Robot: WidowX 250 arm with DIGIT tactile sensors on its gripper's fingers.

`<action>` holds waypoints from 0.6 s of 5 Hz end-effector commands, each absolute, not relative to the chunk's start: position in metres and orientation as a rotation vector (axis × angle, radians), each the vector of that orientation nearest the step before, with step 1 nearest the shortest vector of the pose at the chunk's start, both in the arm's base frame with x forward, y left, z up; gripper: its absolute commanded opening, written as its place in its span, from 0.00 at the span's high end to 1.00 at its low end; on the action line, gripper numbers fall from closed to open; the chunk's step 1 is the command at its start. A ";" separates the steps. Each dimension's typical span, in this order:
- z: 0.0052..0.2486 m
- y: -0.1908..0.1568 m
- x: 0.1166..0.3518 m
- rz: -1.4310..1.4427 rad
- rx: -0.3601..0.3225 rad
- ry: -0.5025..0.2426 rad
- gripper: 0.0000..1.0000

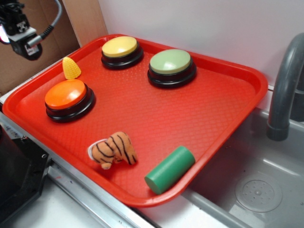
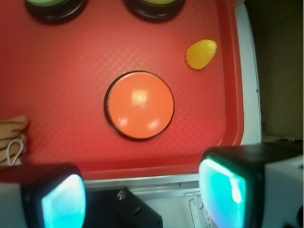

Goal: Push the orange button.

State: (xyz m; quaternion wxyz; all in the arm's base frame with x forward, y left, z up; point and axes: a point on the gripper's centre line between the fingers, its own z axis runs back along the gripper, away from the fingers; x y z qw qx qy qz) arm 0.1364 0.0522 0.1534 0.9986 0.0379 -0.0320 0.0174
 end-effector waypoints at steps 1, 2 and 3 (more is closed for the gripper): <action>0.183 0.075 0.140 0.107 0.023 -0.147 0.00; 0.191 0.081 0.138 0.143 0.045 -0.164 0.00; 0.194 0.085 0.139 0.163 0.038 -0.162 0.00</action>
